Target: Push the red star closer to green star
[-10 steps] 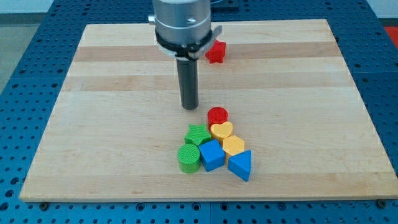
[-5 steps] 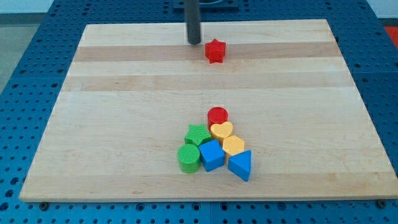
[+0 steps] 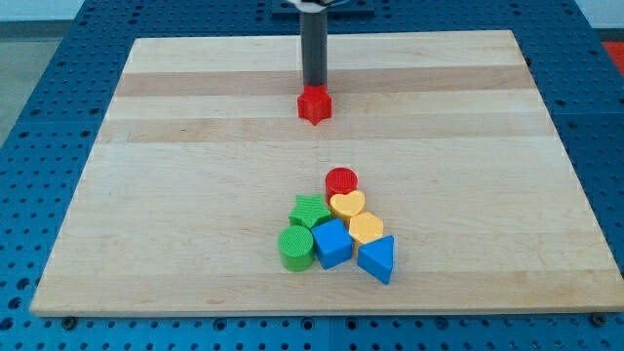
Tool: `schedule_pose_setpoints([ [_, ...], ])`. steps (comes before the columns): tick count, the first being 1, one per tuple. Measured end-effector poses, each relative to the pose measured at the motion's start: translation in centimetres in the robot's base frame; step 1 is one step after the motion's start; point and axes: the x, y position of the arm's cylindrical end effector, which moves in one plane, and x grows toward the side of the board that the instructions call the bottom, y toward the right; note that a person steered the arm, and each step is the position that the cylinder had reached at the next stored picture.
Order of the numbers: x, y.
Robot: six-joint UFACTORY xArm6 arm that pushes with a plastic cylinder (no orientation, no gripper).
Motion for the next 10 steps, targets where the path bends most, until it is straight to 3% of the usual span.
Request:
schedule_pose_setpoints([
  [2, 5.5, -0.6],
  [6, 6.8, 2.0],
  [10, 13.9, -0.2],
])
